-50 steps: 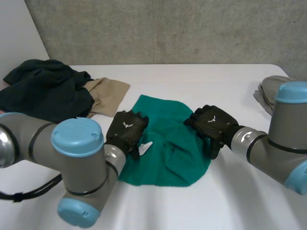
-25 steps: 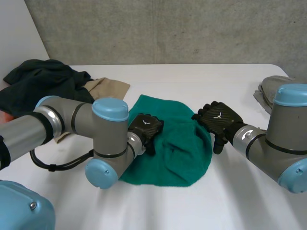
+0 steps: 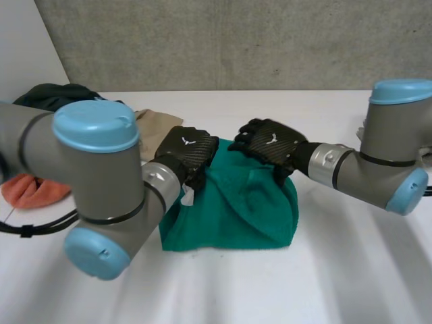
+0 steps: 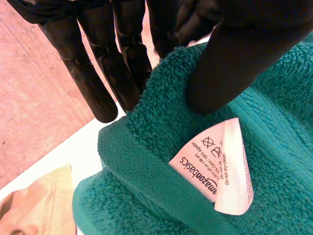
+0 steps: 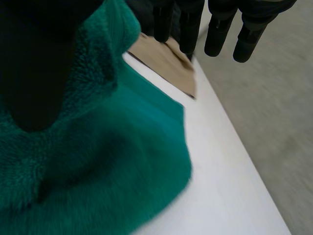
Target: Fold the laundry.
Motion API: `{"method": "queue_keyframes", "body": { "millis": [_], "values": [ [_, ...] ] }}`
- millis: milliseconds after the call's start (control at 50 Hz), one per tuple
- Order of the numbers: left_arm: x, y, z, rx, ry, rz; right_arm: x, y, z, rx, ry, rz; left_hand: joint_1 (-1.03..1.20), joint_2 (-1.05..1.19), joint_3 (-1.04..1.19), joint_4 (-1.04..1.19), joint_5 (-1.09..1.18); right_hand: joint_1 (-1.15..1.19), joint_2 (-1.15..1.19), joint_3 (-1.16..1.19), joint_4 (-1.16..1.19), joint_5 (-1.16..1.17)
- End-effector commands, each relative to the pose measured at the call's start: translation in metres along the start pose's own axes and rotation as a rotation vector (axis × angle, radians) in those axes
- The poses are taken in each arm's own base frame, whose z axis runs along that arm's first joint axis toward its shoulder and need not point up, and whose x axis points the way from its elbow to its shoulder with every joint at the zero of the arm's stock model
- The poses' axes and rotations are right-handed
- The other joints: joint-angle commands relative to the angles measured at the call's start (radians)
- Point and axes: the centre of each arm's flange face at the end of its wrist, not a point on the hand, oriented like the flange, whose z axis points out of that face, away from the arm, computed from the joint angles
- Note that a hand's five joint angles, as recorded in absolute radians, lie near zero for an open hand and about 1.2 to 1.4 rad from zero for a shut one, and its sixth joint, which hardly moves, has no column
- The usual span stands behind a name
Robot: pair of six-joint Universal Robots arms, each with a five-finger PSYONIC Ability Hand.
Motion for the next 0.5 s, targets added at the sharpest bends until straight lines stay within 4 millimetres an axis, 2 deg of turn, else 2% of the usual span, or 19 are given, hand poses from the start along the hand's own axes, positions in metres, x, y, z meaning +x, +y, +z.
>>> {"method": "queue_keyframes", "body": {
  "millis": [20, 80, 100, 140, 220, 300, 340, 380, 420, 460, 500],
  "values": [
    [-0.001, -0.007, -0.023, 0.026, -0.002, 0.002, -0.025, 0.012, 0.019, -0.008, -0.154, -0.006, 0.265, 0.204, 0.21, 0.201, 0.248, 0.236, 0.229, 0.237, 0.233, 0.253],
    [-0.002, -0.009, -0.022, 0.047, -0.012, 0.004, -0.027, 0.011, 0.021, -0.009, -0.163, -0.018, 0.265, 0.204, 0.21, 0.201, 0.248, 0.536, 0.529, 0.537, 0.533, 0.553],
    [-0.004, -0.01, -0.022, 0.059, -0.021, 0.009, -0.027, 0.01, 0.021, -0.009, -0.16, -0.022, 0.265, 0.204, 0.21, 0.201, 0.248, 0.799, 0.792, 0.799, 0.796, 0.815],
    [-0.006, -0.012, -0.02, 0.074, -0.027, 0.02, -0.025, 0.007, 0.02, -0.001, -0.156, -0.024, 0.265, 0.204, 0.21, 0.201, 0.248, 1.139, 1.132, 1.14, 1.136, 1.156],
    [-0.016, -0.025, -0.016, 0.14, -0.064, 0.075, -0.011, -0.001, 0.021, -0.001, -0.084, -0.047, 0.265, 0.204, 0.21, 0.201, 0.248, 1.141, 1.134, 1.142, 1.138, 1.158],
    [-0.031, -0.048, -0.007, 0.241, -0.129, 0.144, 0.024, -0.015, 0.017, -0.007, 0.124, 0.005, 0.265, 0.204, 0.21, 0.201, 0.248, 1.141, 1.134, 1.142, 1.138, 1.158],
    [-0.036, -0.061, -0.002, 0.296, -0.154, 0.166, 0.048, -0.025, 0.009, 0.016, 0.284, 0.086, 0.265, 0.204, 0.21, 0.201, 0.248, 1.141, 1.134, 1.142, 1.138, 1.158],
    [-0.039, -0.069, 0.0, 0.333, -0.168, 0.167, 0.064, -0.028, -0.002, 0.031, 0.379, 0.139, 0.265, 0.204, 0.21, 0.201, 0.248, 1.141, 1.134, 1.142, 1.138, 1.158],
    [-0.042, -0.077, 0.001, 0.368, -0.184, 0.165, 0.084, -0.033, -0.025, 0.048, 0.499, 0.191, 0.265, 0.204, 0.21, 0.201, 0.248, 1.141, 1.134, 1.142, 1.138, 1.158],
    [-0.044, -0.08, 0.001, 0.381, -0.19, 0.163, 0.09, -0.038, -0.044, 0.032, 0.55, 0.192, 0.265, 0.204, 0.21, 0.201, 0.248, 1.141, 1.134, 1.142, 1.138, 1.158],
    [-0.043, -0.08, 0.001, 0.386, -0.191, 0.163, 0.084, -0.037, -0.062, -0.009, 0.56, 0.207, 0.265, 0.204, 0.21, 0.201, 0.248, 1.141, 1.134, 1.142, 1.138, 1.158]
  ]
}}
